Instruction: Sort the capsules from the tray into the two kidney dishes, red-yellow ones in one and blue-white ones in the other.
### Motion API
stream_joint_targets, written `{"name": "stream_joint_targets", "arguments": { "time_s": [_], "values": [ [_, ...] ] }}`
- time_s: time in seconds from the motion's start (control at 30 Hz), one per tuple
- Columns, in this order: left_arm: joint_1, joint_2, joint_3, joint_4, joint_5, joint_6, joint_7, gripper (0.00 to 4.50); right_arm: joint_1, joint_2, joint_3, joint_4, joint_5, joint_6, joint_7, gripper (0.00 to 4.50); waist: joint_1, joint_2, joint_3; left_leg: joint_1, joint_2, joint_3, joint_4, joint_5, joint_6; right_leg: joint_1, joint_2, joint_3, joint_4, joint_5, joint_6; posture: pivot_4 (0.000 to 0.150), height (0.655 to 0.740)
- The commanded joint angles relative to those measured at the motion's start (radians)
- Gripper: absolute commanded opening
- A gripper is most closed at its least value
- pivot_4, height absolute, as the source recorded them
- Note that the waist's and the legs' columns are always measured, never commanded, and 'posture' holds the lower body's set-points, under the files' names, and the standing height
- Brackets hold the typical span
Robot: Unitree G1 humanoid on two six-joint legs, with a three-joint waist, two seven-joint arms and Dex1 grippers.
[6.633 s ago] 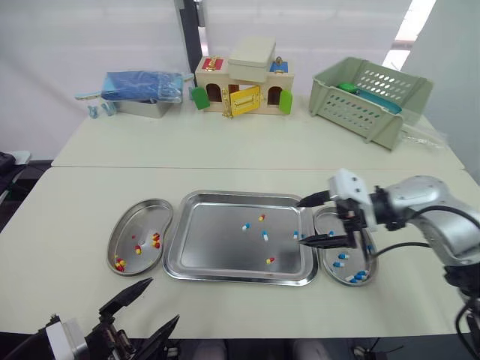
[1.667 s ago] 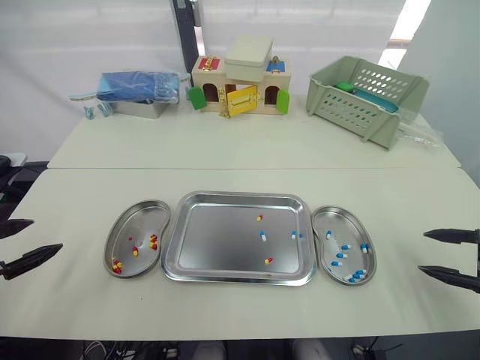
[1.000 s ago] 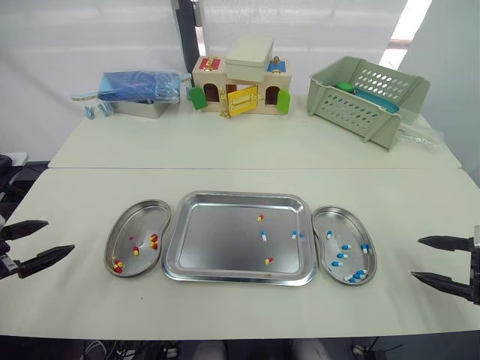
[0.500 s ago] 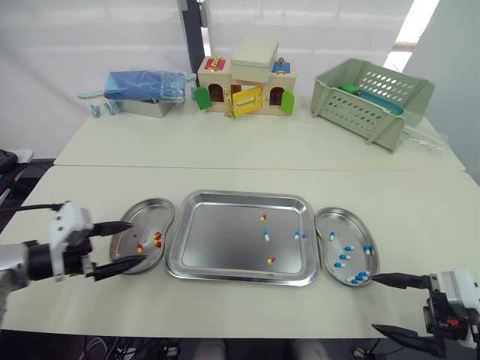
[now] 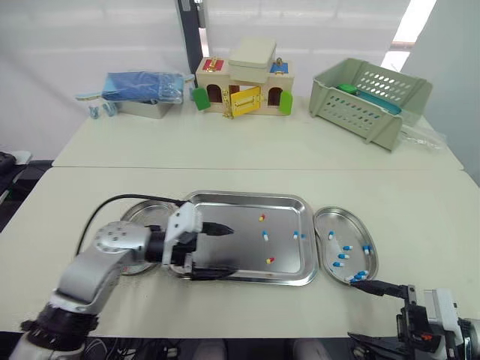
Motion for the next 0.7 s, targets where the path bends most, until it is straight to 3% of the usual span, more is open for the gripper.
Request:
{"name": "stream_joint_targets", "arguments": {
  "time_s": [0.03,0.27,0.37,0.6,0.7],
  "values": [
    [-0.047,-0.037,-0.049,0.028,0.047,-0.046,0.005,4.50,0.020,0.008,0.008,-0.025,-0.002,-0.026,-0.030,4.44,0.000,0.000,0.000,0.000,0.000,0.000,0.000,0.000,0.000,0.000,0.000,0.000,0.000,0.000,0.000,0.150,0.7400],
    [-0.105,-0.121,-0.152,0.098,0.127,-0.101,-0.008,4.50,0.032,0.018,0.041,-0.044,-0.003,-0.028,-0.096,4.44,0.000,0.001,0.000,0.001,0.000,0.000,0.000,0.000,0.000,0.001,0.000,0.000,0.000,0.000,0.000,0.150,0.7400],
    [-0.115,-0.141,-0.188,0.131,0.162,-0.133,-0.017,3.88,0.035,0.018,0.051,-0.042,-0.007,-0.036,-0.106,4.50,0.000,0.001,0.000,0.002,0.000,0.000,0.000,0.000,0.000,0.002,0.000,0.000,0.000,0.000,0.000,0.150,0.7400],
    [-0.123,-0.165,-0.240,0.180,0.234,-0.190,-0.017,1.63,0.047,0.020,0.052,-0.023,-0.001,-0.067,-0.112,4.50,0.000,0.001,0.000,0.003,0.000,0.000,0.000,0.000,0.000,0.003,0.000,0.000,-0.001,0.000,0.000,0.150,0.7400],
    [-0.137,-0.195,-0.248,0.198,0.249,-0.187,-0.005,1.63,0.057,0.024,0.057,-0.017,-0.003,-0.084,-0.110,4.50,0.000,0.000,0.000,0.003,0.000,0.000,0.000,0.000,0.000,0.004,0.000,0.000,-0.001,0.000,0.000,0.150,0.7400]
  ]
}}
